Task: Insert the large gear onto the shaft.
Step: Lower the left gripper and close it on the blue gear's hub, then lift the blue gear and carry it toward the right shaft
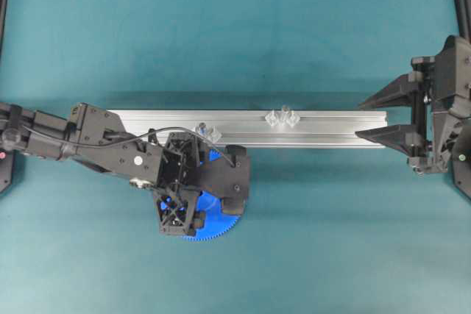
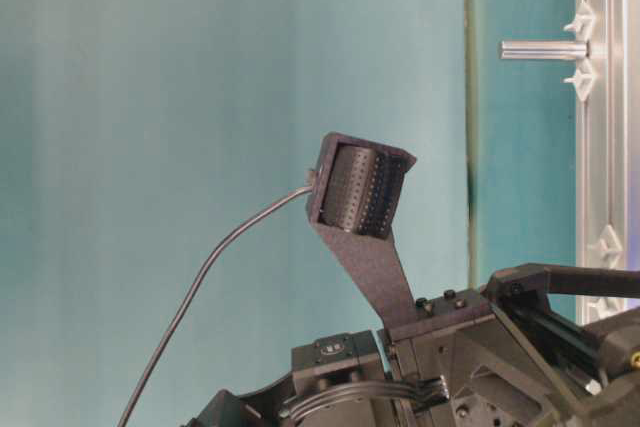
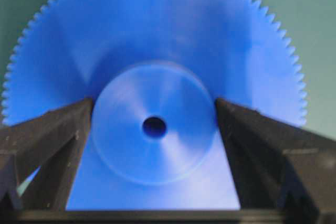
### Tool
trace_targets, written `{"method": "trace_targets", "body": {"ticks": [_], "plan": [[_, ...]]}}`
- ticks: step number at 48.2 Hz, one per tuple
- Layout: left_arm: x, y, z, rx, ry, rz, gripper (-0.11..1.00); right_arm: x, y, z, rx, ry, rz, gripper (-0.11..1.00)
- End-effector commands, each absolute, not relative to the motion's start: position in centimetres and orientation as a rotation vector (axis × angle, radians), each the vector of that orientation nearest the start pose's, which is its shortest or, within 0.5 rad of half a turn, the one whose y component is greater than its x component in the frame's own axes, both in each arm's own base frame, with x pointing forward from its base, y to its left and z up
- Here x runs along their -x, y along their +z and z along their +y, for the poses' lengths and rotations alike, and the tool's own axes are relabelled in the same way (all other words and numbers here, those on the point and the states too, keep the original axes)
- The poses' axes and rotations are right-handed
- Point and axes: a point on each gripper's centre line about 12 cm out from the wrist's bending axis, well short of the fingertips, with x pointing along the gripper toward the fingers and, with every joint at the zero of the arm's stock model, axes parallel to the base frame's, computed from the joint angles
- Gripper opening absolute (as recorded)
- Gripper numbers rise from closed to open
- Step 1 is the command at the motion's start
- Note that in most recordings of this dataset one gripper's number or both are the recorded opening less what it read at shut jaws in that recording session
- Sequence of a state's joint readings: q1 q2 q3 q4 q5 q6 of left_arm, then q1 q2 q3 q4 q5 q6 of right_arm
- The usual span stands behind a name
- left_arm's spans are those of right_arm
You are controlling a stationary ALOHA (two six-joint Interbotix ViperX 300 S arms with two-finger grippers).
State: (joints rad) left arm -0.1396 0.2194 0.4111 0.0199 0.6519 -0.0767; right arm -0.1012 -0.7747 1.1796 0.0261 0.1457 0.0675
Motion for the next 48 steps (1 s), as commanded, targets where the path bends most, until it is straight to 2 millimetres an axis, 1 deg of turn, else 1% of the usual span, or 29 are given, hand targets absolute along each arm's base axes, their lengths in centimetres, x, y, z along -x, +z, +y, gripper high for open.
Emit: {"method": "trace_targets", "body": {"ticks": [1,5,13,32,48], "plan": [[-39.4,12.1,-5.5,-0.047,-0.072,1.280,0.92,-21.0,20.6,-2.0,-0.127,-0.118,0.533,0.63],[-39.6,12.3,-5.5,-0.045,-0.071,1.274,0.90,-21.0,20.6,-2.0,-0.127,-0.120,0.533,0.63],[-40.3,12.9,-5.6,-0.042,-0.072,1.251,0.78,-21.0,20.6,-2.0,-0.129,-0.120,0.533,0.63],[-42.0,15.0,-5.9,-0.060,-0.091,1.184,0.78,-20.9,20.4,-2.0,-0.127,-0.120,0.534,0.63],[-43.1,17.8,-6.0,-0.058,-0.097,1.114,0.78,-20.9,20.4,-2.0,-0.126,-0.120,0.533,0.63]]}}
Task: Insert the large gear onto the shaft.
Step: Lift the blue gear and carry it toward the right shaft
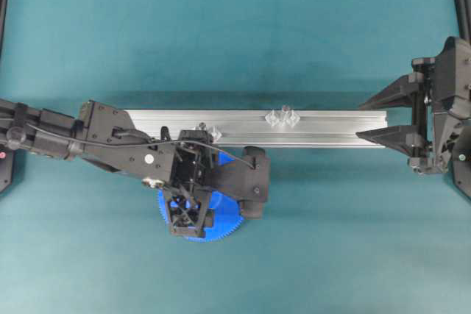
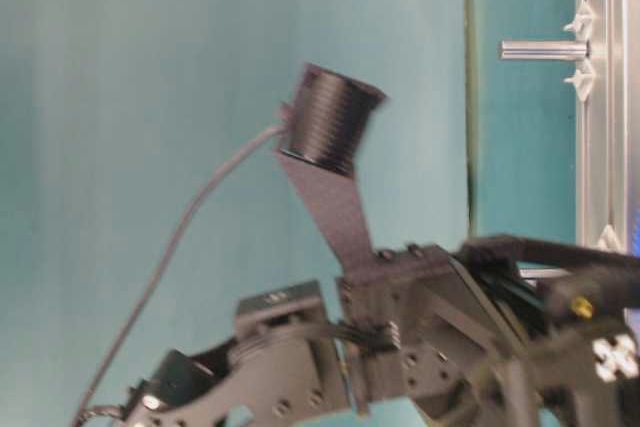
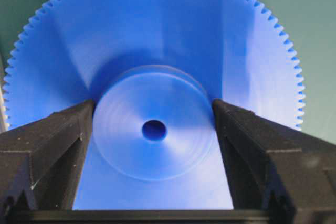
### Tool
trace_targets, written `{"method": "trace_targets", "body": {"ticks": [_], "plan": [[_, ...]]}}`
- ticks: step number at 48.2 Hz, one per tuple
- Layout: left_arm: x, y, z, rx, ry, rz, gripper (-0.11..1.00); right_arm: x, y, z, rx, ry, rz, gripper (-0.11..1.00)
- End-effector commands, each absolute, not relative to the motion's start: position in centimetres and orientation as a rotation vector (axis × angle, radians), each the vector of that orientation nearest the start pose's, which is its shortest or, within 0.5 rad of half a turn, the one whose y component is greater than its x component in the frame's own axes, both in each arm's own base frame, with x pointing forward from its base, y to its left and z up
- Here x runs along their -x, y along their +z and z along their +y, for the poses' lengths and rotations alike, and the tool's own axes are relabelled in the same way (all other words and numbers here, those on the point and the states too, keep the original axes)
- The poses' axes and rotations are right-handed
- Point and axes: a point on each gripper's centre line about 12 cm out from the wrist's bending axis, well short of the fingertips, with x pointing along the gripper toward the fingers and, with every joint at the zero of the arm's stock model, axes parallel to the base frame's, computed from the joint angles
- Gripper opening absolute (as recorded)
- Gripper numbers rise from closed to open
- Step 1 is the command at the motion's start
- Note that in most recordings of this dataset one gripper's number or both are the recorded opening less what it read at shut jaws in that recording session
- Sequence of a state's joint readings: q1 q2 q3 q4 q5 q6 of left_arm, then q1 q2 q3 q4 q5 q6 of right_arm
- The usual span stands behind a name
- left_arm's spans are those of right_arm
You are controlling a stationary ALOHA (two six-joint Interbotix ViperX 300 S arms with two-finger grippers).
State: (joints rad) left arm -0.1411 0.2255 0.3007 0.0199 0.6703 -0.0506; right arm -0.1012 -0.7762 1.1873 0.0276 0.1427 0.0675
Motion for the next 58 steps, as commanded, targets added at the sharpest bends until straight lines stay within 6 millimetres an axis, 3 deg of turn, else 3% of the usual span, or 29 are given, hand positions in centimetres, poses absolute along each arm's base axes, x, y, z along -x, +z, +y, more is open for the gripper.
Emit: {"method": "trace_targets", "body": {"ticks": [1,17,26,41,48,58], "plan": [[-43.2,17.9,-6.0,-0.058,-0.096,1.112,0.78,-20.9,20.4,-2.0,-0.126,-0.119,0.531,0.63],[-44.6,22.5,-5.5,-0.129,-0.128,1.022,0.78,-20.9,20.4,-2.0,-0.126,-0.120,0.533,0.63],[-45.5,25.6,-4.1,-0.170,-0.128,0.954,0.78,-20.9,20.5,-2.0,-0.127,-0.120,0.521,0.63],[-46.5,28.6,-1.0,-0.296,-0.141,0.938,0.78,-20.4,20.6,-2.0,-0.124,-0.119,0.493,0.63],[-47.4,29.4,0.5,-0.382,-0.156,0.907,0.78,-19.7,20.8,-1.9,-0.122,-0.119,0.465,0.62],[-48.9,27.9,2.2,-0.464,-0.173,0.906,0.78,-18.8,21.3,-2.0,-0.121,-0.124,0.433,0.62]]}}
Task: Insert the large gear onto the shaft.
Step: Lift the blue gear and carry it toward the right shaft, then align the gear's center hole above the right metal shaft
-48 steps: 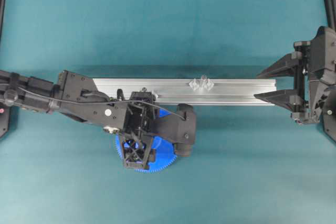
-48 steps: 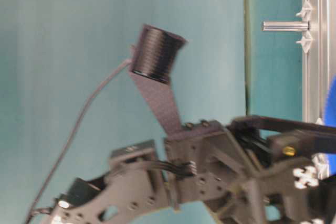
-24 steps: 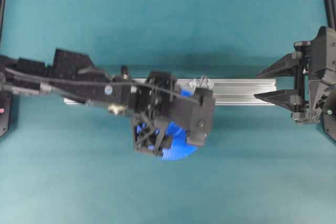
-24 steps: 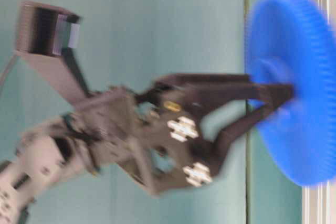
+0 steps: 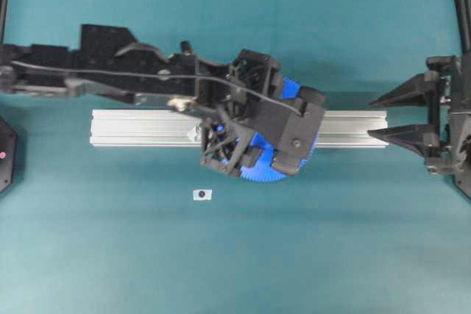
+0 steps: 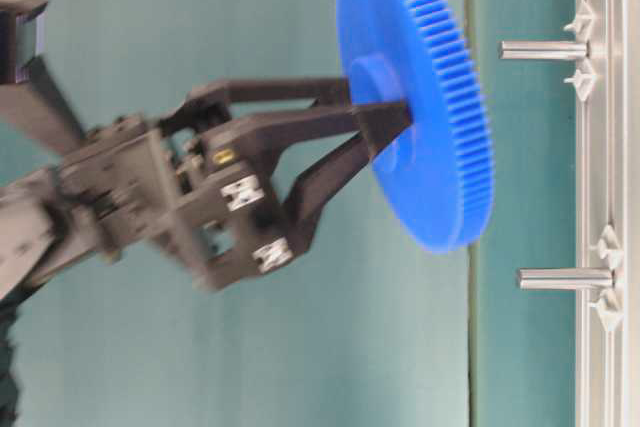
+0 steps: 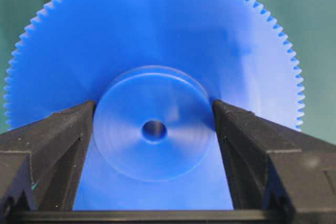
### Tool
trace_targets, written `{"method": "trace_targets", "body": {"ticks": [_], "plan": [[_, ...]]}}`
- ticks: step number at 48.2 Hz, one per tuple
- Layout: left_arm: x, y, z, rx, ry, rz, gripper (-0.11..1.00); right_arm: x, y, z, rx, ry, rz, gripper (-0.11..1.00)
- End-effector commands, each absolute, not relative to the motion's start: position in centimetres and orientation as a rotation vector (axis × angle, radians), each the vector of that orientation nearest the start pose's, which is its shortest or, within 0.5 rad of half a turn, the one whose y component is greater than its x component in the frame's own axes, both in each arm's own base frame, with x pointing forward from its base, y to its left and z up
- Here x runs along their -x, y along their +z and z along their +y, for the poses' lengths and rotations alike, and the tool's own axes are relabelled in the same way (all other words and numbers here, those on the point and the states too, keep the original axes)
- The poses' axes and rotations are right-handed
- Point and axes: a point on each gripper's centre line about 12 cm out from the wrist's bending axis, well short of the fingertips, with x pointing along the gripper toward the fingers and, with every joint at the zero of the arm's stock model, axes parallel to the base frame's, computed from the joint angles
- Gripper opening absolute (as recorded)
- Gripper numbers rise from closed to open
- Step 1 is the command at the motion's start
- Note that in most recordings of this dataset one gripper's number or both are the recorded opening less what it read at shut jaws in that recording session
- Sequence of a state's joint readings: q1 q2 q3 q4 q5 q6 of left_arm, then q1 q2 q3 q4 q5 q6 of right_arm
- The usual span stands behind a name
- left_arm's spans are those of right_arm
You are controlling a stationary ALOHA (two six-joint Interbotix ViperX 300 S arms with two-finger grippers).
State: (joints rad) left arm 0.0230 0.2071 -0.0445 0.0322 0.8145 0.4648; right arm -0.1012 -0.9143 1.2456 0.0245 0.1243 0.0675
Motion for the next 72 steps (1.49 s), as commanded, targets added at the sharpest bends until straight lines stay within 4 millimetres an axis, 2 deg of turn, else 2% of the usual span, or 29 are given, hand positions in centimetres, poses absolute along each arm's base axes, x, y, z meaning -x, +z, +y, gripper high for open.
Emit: {"method": "trace_targets", "body": {"ticks": [1,14,41,58,72], "plan": [[-49.1,27.7,2.3,-0.470,-0.174,0.906,0.78,-18.7,21.4,-2.0,-0.118,-0.125,0.431,0.62],[-51.7,25.5,3.9,-0.490,-0.150,0.861,0.78,-18.0,21.7,-2.2,-0.112,-0.139,0.431,0.62],[-53.0,22.9,6.0,-0.474,-0.129,0.905,0.78,-17.8,21.9,-2.3,-0.112,-0.143,0.422,0.62],[-53.1,23.7,7.6,-0.468,-0.101,0.901,0.78,-17.7,21.8,-2.3,-0.113,-0.147,0.423,0.63],[-52.6,23.3,7.6,-0.503,-0.139,0.957,0.78,-17.7,21.8,-2.3,-0.115,-0.148,0.425,0.62]]}}
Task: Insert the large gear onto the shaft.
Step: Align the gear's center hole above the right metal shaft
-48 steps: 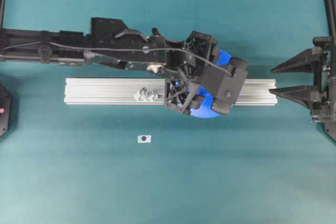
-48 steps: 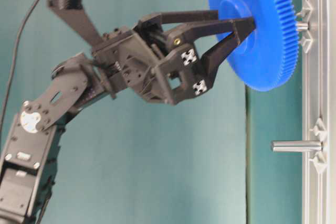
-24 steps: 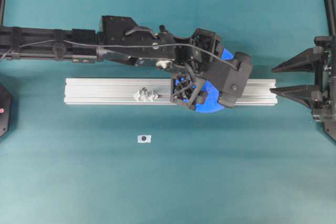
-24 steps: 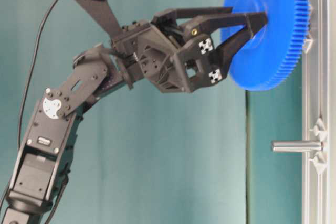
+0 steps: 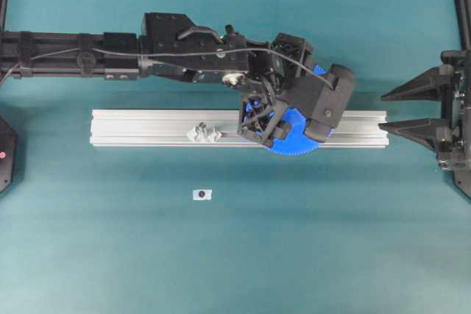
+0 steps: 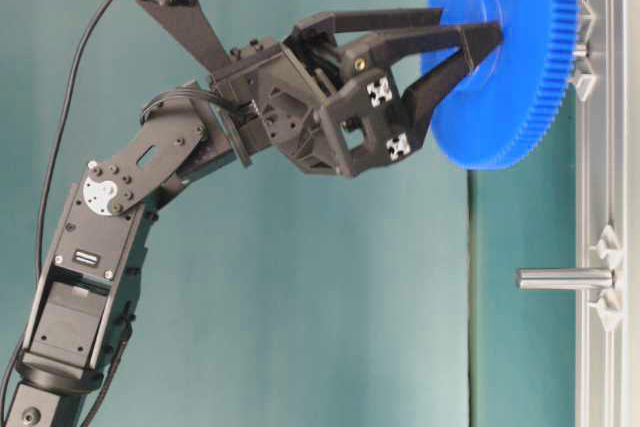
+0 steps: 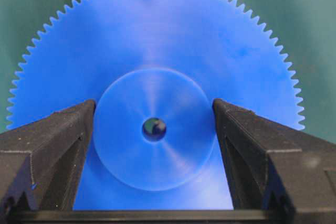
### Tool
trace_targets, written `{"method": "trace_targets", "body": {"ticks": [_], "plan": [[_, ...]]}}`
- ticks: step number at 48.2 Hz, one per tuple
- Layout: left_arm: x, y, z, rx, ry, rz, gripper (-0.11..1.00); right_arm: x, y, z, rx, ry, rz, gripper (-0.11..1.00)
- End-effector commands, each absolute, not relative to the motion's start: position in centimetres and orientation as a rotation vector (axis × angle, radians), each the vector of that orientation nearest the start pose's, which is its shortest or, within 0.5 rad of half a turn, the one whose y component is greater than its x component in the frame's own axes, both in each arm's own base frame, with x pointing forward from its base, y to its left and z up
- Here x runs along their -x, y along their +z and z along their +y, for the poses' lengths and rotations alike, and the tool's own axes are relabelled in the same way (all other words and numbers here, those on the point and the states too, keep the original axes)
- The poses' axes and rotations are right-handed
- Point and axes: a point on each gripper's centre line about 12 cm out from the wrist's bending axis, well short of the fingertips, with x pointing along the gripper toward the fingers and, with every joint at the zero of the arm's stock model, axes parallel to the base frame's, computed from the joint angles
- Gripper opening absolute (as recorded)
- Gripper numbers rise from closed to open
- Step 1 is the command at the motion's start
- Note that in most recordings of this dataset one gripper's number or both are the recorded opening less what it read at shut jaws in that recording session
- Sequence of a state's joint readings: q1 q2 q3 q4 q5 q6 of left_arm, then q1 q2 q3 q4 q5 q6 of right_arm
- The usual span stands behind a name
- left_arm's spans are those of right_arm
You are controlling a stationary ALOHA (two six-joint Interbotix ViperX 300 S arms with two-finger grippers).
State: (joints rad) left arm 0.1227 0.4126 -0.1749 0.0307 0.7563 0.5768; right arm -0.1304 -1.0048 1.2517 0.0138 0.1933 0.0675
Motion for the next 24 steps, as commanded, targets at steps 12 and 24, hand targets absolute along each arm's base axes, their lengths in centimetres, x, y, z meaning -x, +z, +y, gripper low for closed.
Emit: {"method": "trace_targets", "body": {"ticks": [12,24], "plan": [[-52.47,22.85,7.75,-0.493,-0.136,0.970,0.78,-17.70,21.81,-2.35,-0.113,-0.147,0.422,0.62],[-52.39,23.00,7.82,-0.487,-0.131,0.966,0.78,-17.77,22.03,-2.36,-0.114,-0.148,0.414,0.62]]}}
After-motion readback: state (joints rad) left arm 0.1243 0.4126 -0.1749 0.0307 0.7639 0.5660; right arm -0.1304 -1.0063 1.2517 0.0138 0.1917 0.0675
